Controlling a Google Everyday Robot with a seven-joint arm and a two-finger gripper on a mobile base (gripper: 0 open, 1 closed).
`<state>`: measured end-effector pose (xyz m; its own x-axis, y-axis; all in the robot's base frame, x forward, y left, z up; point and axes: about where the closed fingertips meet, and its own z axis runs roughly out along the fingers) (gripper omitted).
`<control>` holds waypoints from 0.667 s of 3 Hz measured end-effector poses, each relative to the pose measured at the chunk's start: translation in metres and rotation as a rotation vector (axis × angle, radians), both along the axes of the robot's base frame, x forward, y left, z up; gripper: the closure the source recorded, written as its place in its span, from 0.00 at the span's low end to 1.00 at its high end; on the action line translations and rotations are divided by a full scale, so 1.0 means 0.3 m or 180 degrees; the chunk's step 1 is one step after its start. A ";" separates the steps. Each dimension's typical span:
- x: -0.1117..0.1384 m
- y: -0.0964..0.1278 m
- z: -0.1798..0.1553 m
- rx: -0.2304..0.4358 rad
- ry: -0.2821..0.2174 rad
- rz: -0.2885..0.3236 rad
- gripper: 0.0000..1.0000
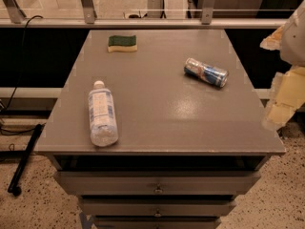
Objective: Pick redbull can
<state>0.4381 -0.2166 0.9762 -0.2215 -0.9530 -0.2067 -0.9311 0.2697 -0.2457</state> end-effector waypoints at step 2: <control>0.044 0.002 -0.009 0.0080 -0.0054 -0.0010 0.00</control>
Offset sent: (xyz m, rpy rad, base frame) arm 0.0327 0.0000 -0.0120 0.0624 -0.0217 -0.0075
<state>0.4514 -0.2160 0.9734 -0.2207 -0.9468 -0.2344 -0.9259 0.2789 -0.2547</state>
